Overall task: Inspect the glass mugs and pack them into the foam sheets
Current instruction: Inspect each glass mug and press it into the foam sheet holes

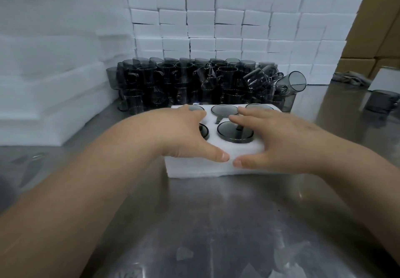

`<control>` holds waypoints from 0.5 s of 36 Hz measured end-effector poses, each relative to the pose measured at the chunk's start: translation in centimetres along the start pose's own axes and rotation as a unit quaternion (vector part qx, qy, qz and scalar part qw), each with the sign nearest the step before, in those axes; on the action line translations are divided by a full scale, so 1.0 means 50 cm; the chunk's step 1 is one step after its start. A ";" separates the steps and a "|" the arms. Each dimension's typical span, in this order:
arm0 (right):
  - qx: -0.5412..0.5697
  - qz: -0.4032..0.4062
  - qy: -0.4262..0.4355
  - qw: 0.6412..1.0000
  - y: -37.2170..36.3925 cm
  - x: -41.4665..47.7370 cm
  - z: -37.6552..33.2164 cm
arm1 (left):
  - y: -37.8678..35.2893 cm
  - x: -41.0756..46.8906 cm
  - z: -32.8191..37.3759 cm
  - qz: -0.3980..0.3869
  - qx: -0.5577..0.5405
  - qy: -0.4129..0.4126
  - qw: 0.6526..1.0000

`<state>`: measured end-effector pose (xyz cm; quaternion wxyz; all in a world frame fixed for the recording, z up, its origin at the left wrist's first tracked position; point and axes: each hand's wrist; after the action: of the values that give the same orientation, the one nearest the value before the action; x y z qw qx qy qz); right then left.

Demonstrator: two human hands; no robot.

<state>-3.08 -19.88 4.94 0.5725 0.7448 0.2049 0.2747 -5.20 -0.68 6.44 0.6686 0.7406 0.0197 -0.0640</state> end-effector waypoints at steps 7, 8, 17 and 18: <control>-0.047 0.015 0.034 0.998 -0.017 0.001 -0.038 | -0.036 0.014 0.045 0.147 -0.110 -0.014 0.983; -0.052 0.012 0.032 0.998 -0.021 0.001 -0.040 | -0.040 0.016 0.050 0.158 -0.145 -0.018 0.977; -0.032 0.058 0.016 0.998 -0.023 0.004 -0.054 | -0.058 0.023 0.072 0.160 -0.469 -0.114 0.861; -0.032 0.061 0.013 0.998 -0.024 0.004 -0.055 | -0.064 0.022 0.083 0.139 -0.523 -0.130 0.831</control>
<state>-4.67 -17.41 4.35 0.5754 0.7336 0.1578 0.3252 -4.76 -4.52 2.75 0.9541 0.2605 -0.1403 -0.0462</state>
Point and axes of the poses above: each hand's wrist, its own x-axis towards the middle knuckle, its own y-axis out of the back of the hand, z = x × y, and after that the axes turned 10 degrees about x, right-handed
